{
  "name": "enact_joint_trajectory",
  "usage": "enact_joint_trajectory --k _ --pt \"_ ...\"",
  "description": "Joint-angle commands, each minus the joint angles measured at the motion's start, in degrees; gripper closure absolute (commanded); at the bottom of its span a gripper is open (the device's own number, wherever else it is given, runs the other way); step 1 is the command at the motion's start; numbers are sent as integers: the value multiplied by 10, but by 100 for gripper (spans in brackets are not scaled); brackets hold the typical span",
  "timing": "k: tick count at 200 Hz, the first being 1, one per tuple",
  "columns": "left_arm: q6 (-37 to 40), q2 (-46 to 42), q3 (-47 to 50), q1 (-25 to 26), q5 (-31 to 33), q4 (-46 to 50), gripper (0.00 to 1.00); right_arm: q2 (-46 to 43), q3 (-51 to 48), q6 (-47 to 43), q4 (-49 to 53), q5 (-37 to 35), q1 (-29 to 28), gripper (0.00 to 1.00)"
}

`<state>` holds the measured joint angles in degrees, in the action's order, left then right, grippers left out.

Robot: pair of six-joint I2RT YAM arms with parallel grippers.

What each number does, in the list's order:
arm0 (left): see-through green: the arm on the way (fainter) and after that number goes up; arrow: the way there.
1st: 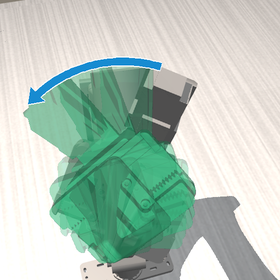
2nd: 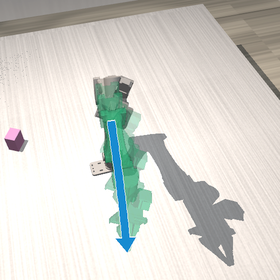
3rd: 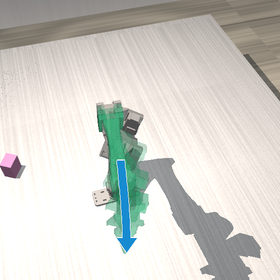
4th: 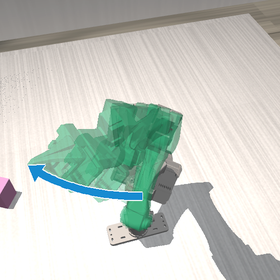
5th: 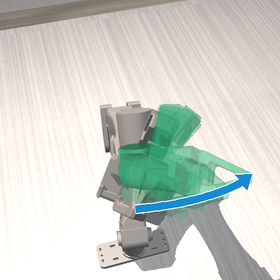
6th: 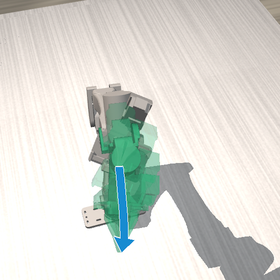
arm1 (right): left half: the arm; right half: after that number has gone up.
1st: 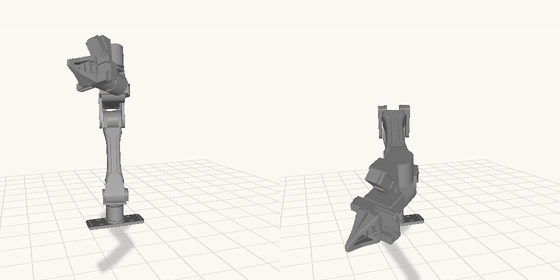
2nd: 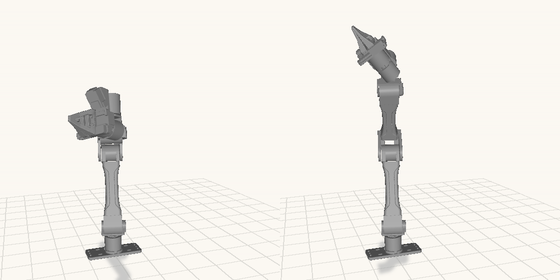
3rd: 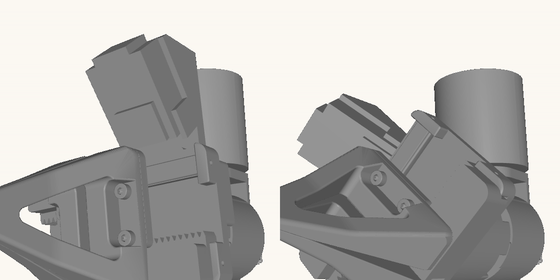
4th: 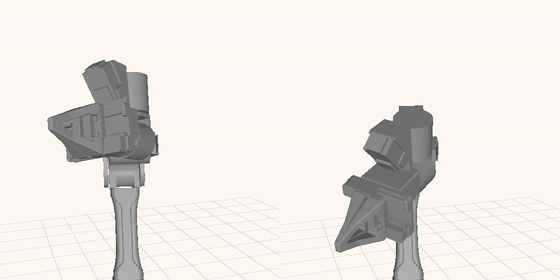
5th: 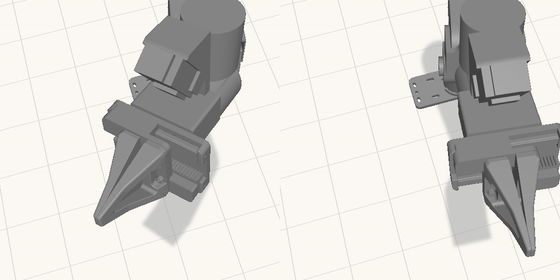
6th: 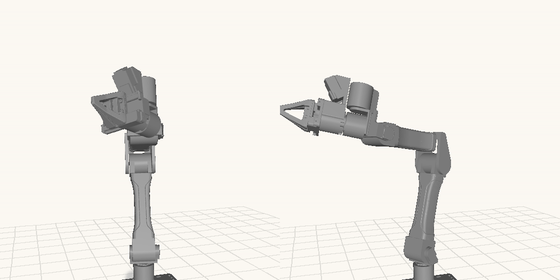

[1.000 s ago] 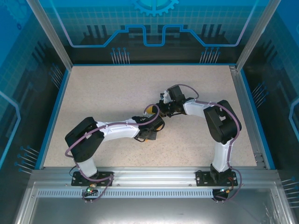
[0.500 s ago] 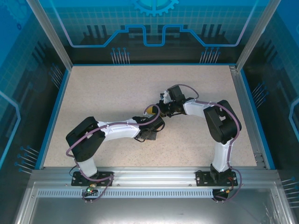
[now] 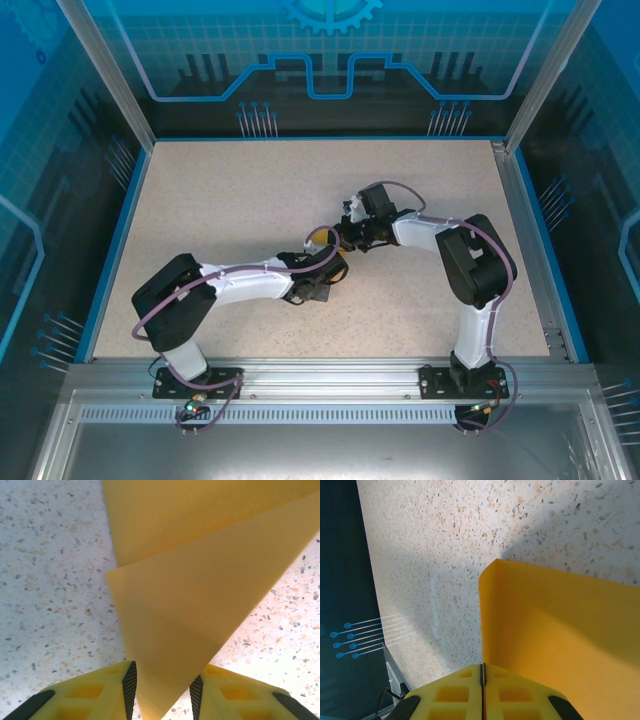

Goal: Fold a paper plane with a square sheet of paper (pick it up from the middle)
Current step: Fourth fold the wing at the center of the table.

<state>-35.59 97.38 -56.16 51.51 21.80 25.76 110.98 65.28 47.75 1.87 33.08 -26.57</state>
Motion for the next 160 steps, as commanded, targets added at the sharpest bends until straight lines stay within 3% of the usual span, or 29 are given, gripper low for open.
enact_joint_trajectory --k 1,160 --pt "24 -14 15 3 22 -12 64 -1 14 1 5 7 7 93" --pt "31 11 11 3 8 -28 71 -3 10 3 8 6 6 93"
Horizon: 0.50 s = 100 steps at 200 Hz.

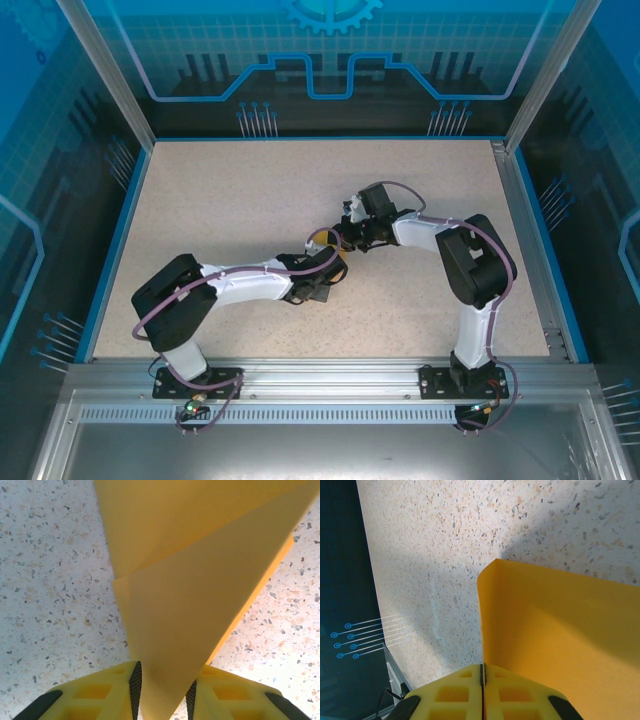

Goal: Fold a paper plane with a square sheet of paper (pick it up from the middle)
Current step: Fourth fold the wing at the center of the table.

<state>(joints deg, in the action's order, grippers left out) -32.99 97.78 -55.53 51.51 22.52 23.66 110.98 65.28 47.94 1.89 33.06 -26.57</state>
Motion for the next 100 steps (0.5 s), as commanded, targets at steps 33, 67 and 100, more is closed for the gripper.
enact_joint_trajectory --k 33,67,100 --pt "0 14 2 3 4 0 71 -4 10 1 8 5 6 93" --pt "-2 14 6 3 8 0 71 -4 11 1 9 4 5 93" --pt "0 14 7 3 6 -1 74 -2 11 2 10 4 4 93"
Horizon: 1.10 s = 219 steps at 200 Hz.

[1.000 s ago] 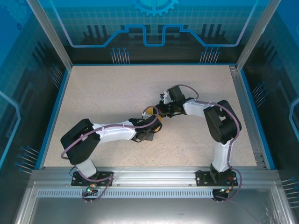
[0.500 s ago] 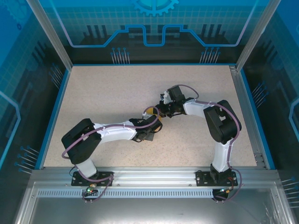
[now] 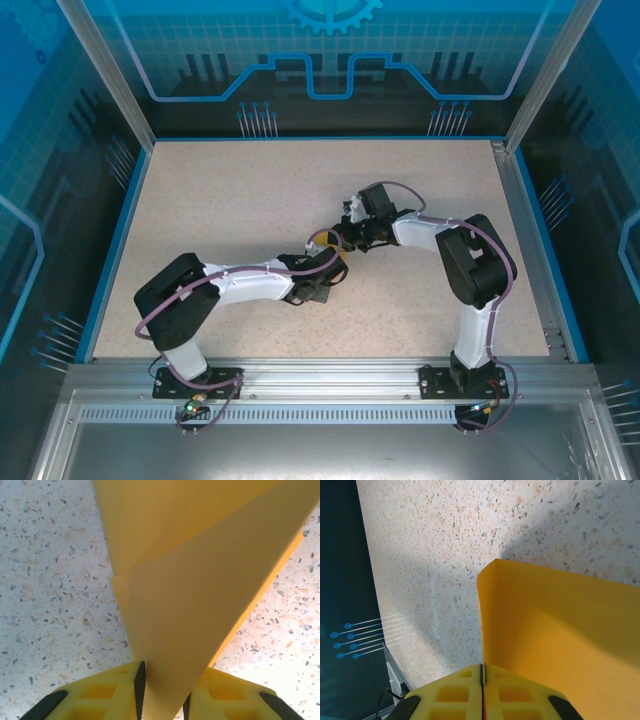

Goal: Fold a paper plane with a square sheet of paper (pick it up from the middle)
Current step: Fourth fold the wing at the center of the table.

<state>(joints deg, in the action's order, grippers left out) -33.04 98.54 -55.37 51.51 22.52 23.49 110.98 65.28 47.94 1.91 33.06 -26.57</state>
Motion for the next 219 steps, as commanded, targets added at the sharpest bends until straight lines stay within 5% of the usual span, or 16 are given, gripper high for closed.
enact_joint_trajectory --k 1,115,169,219 --pt "0 7 6 3 6 1 74 -2 10 2 9 4 4 93" --pt "34 6 1 0 -19 -26 92 -24 -2 -7 25 -25 8 87" --pt "37 -34 51 -35 -127 -114 95 -137 -73 -25 43 -83 45 64" --pt "20 -67 112 -80 -225 -197 95 -193 -113 -37 56 -78 49 61"
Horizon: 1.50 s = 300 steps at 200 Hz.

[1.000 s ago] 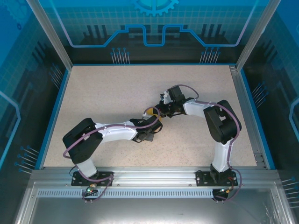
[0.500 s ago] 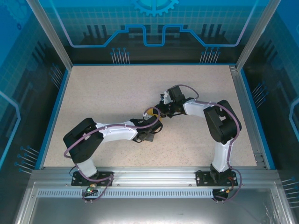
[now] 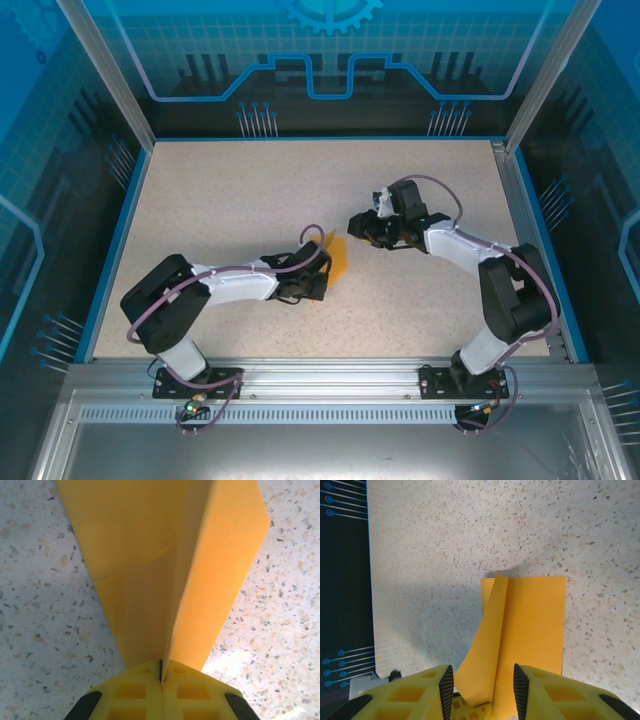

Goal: Fold a paper plane with a square sheet of paper (pick it up from the middle)
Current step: Fourth fold the wing at the center of the table.

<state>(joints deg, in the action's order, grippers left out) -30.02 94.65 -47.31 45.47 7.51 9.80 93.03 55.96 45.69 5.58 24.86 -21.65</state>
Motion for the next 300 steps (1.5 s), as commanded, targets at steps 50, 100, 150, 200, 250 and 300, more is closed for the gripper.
enact_joint_trajectory --k 50,100,150,200,250,300 --pt "-27 -26 64 -67 -189 -130 94 -9 -42 -4 -16 11 -42 72" --pt "-36 2 66 -92 -258 -154 94 31 -27 18 -59 5 -100 88" --pt "-36 14 73 -106 -282 -160 93 80 -20 52 -128 29 -121 92" --pt "-27 16 70 -111 -294 -153 92 113 6 52 -109 20 -124 91" --pt "-34 -5 70 -112 -293 -141 82 131 5 50 -96 2 -121 92" --pt "-49 -10 73 -113 -297 -154 81 132 5 49 -93 5 -120 92"
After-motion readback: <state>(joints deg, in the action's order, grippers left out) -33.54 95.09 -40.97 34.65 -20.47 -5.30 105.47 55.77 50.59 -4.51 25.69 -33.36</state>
